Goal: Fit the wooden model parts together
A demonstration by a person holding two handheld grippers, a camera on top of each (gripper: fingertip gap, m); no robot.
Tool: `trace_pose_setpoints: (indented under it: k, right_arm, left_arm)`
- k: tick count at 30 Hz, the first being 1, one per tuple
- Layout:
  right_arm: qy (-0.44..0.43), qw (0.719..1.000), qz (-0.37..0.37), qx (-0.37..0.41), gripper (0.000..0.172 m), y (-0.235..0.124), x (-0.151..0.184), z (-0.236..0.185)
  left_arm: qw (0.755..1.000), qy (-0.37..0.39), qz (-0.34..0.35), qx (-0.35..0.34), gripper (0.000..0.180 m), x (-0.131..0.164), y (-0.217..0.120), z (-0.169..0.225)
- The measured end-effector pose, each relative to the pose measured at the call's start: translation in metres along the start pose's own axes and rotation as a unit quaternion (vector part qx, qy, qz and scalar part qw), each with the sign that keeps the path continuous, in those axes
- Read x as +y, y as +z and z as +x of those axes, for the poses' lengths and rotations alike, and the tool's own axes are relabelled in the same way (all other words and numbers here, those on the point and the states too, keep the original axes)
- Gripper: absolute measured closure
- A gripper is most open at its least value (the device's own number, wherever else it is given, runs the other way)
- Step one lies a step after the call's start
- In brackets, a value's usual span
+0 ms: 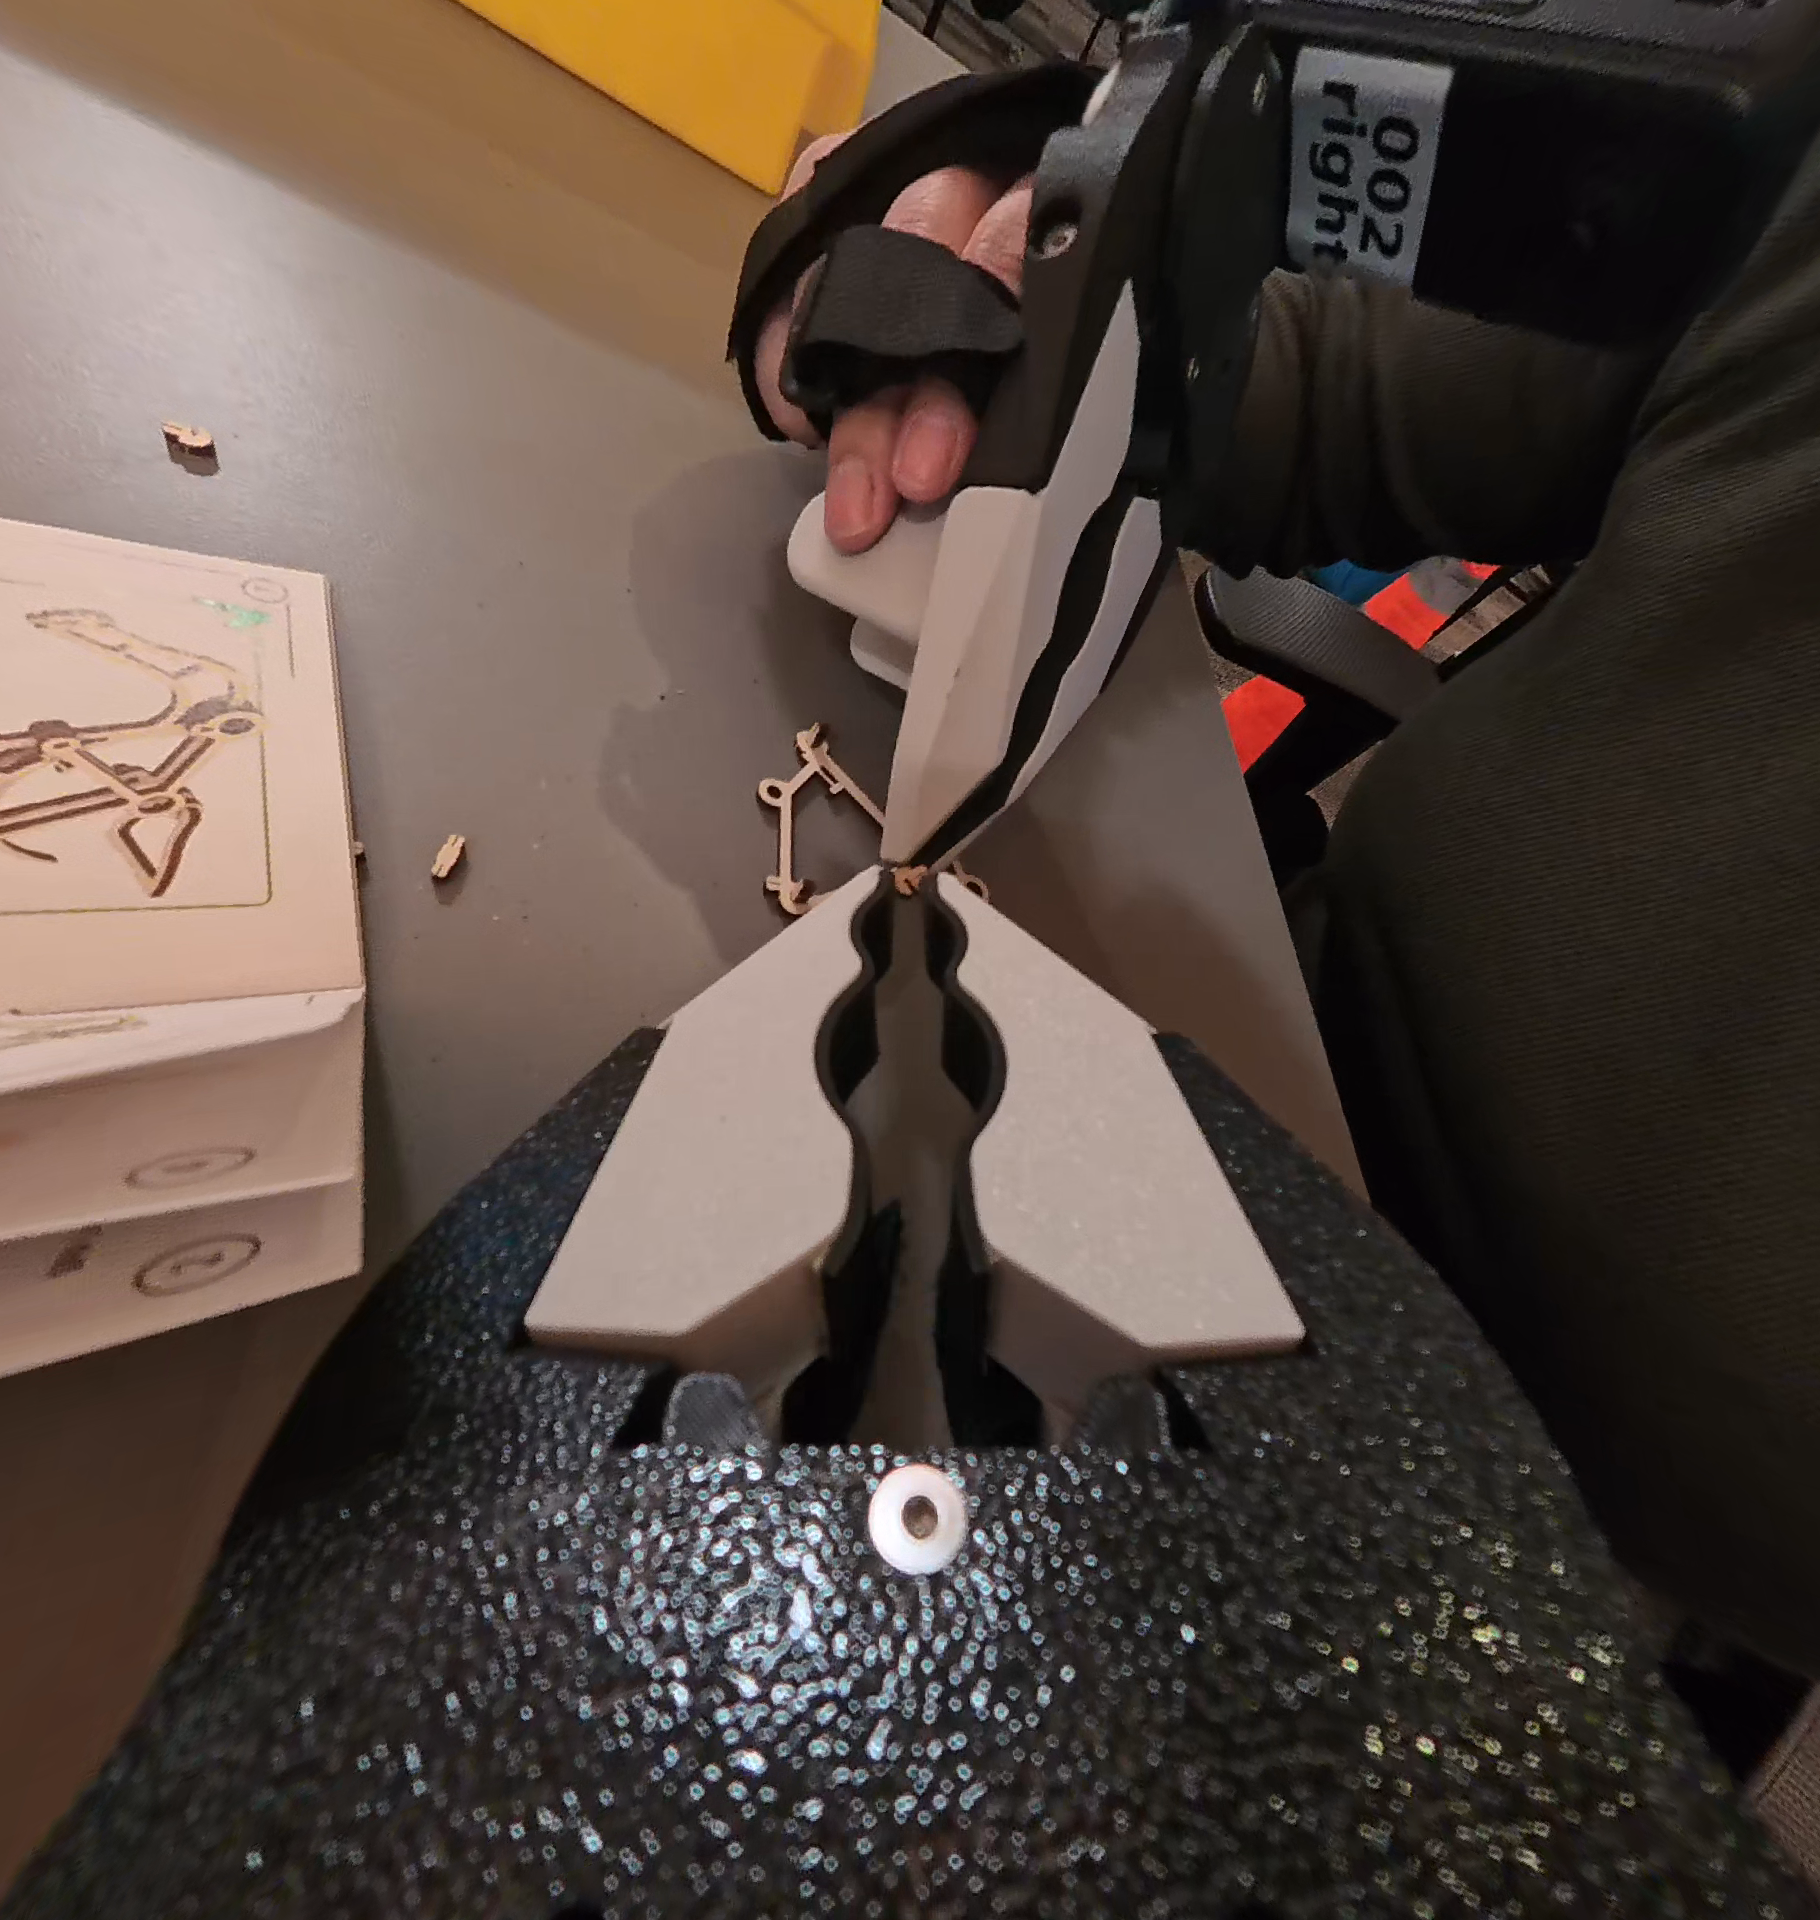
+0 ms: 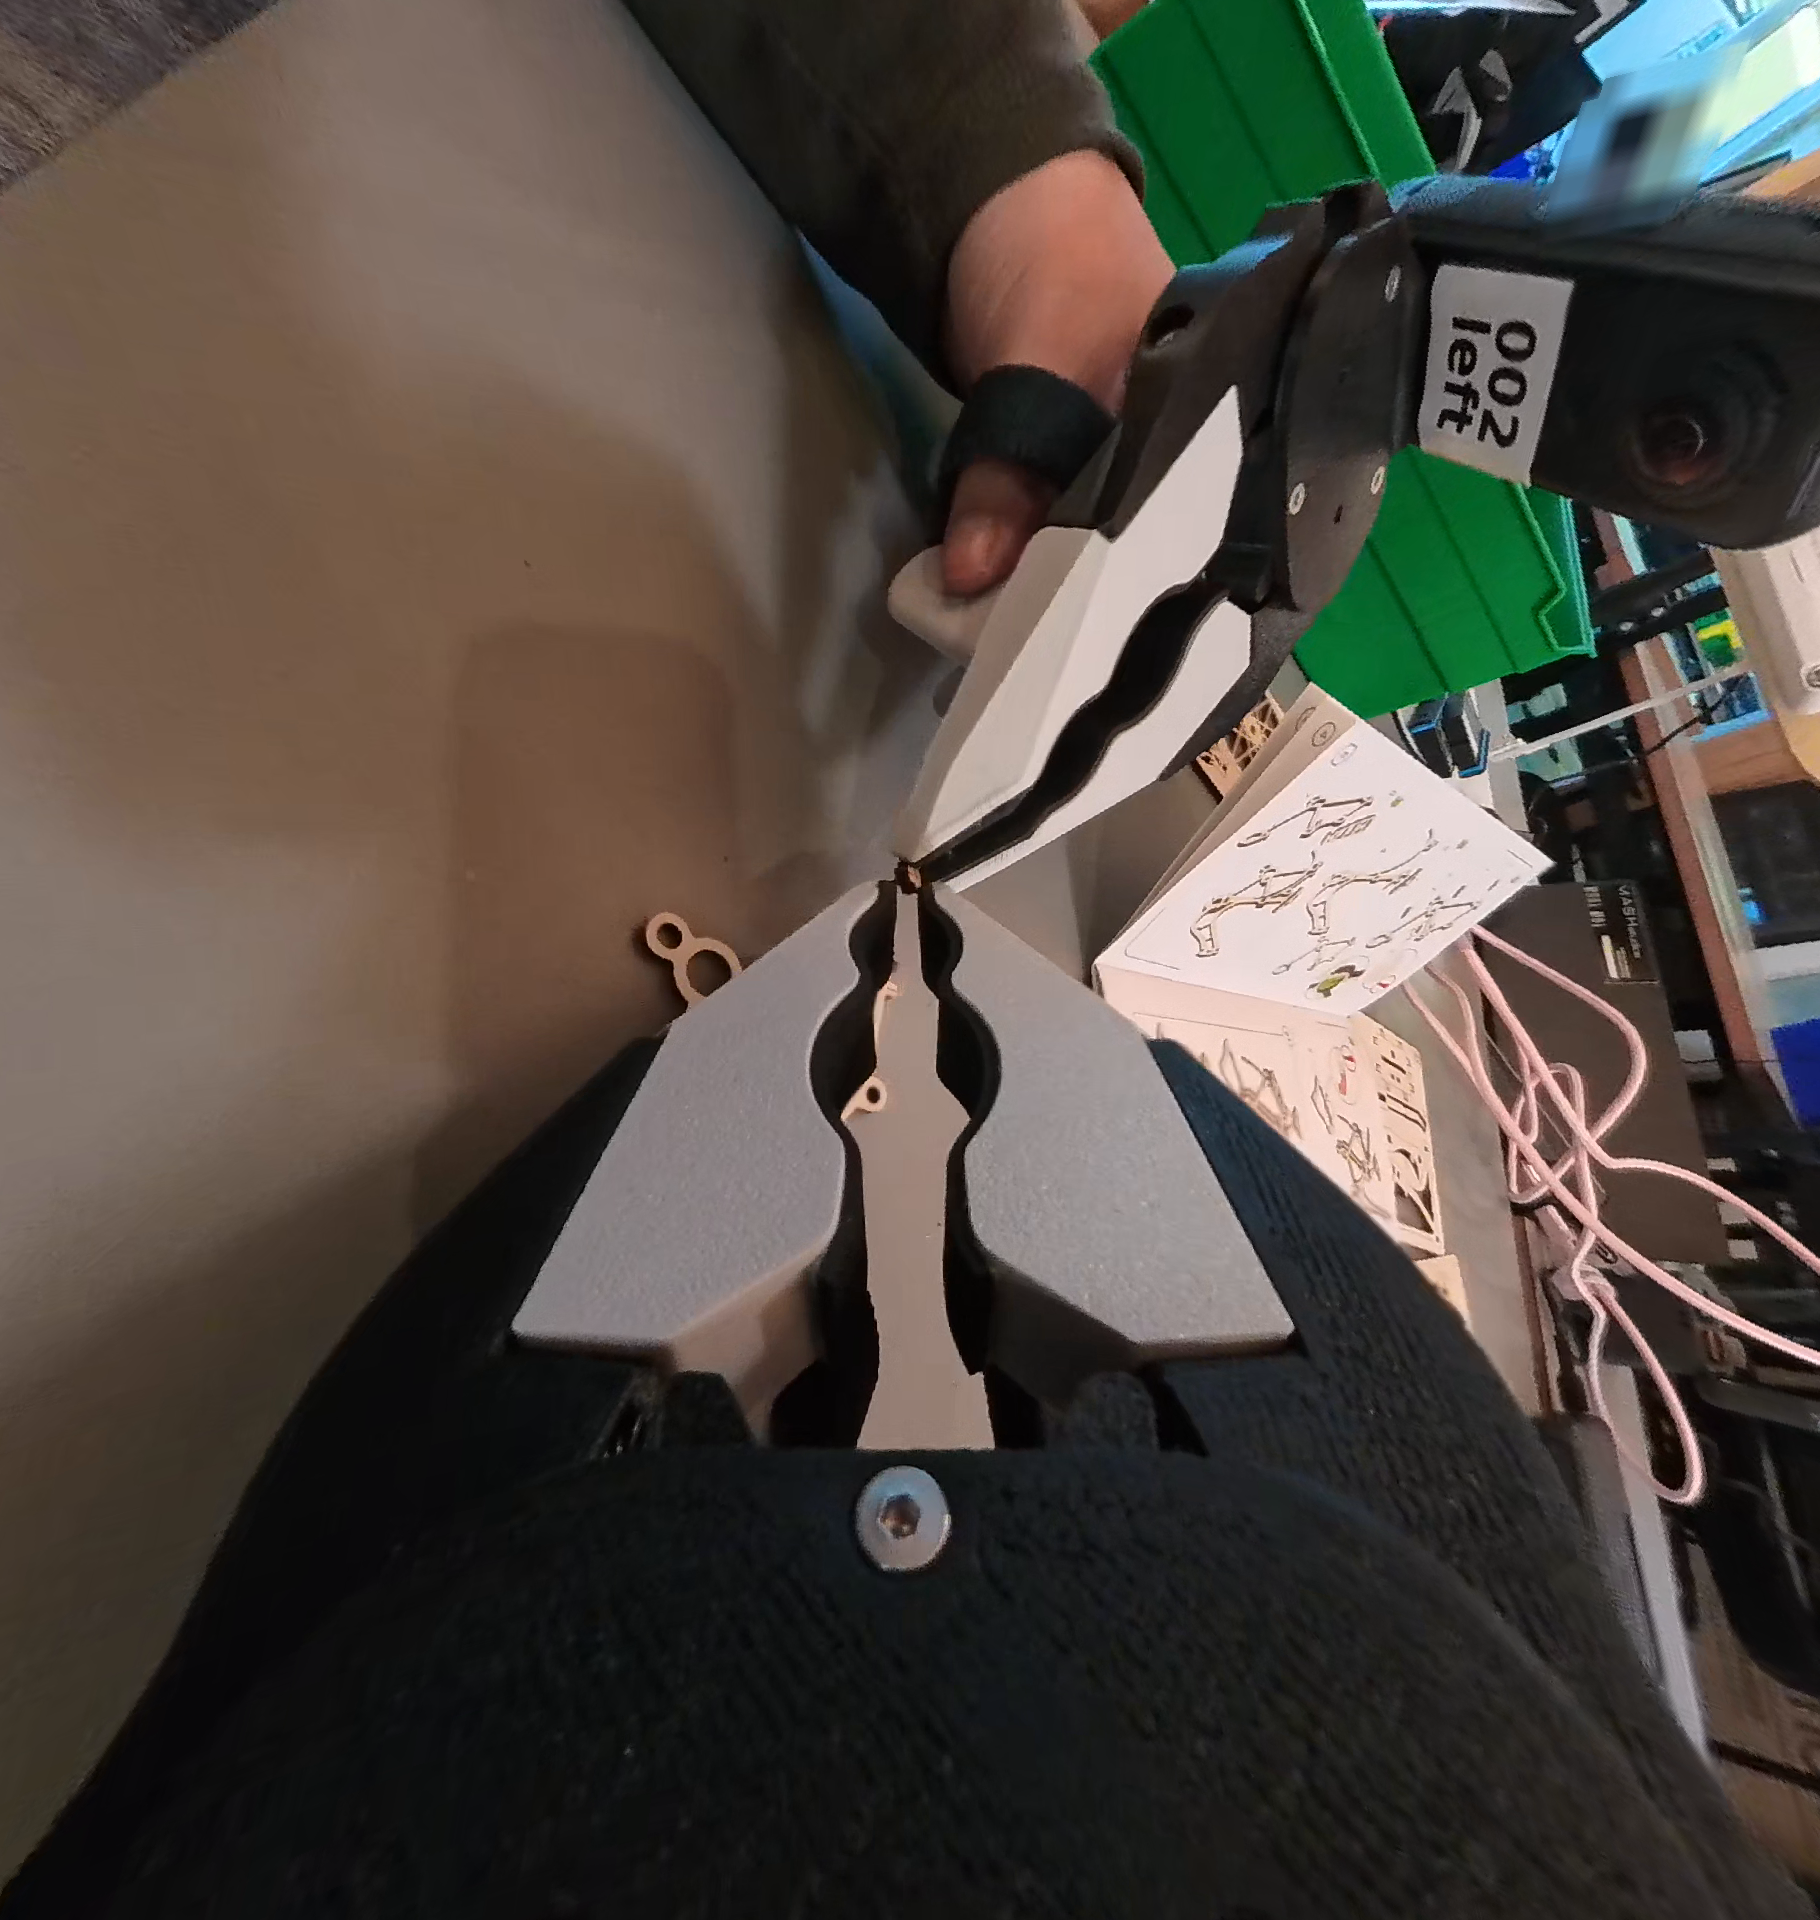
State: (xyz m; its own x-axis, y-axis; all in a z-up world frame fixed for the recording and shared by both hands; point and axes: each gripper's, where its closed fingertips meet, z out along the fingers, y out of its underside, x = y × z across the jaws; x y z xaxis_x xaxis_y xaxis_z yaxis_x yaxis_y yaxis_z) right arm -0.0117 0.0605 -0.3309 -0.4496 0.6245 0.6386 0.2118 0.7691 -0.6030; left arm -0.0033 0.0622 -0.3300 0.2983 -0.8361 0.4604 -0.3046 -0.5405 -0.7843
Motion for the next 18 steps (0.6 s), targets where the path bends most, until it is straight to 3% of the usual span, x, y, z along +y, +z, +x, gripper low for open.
trace_pose_setpoints:
  k: [18]
  right_arm:
    - [-0.015, 1.000, 0.006, 0.011, 0.171, -0.0001, -0.0037, 0.0005]
  left_arm:
    - [1.000, -0.020, 0.010, 0.017, 0.178, -0.0021, -0.0007, 0.0021]
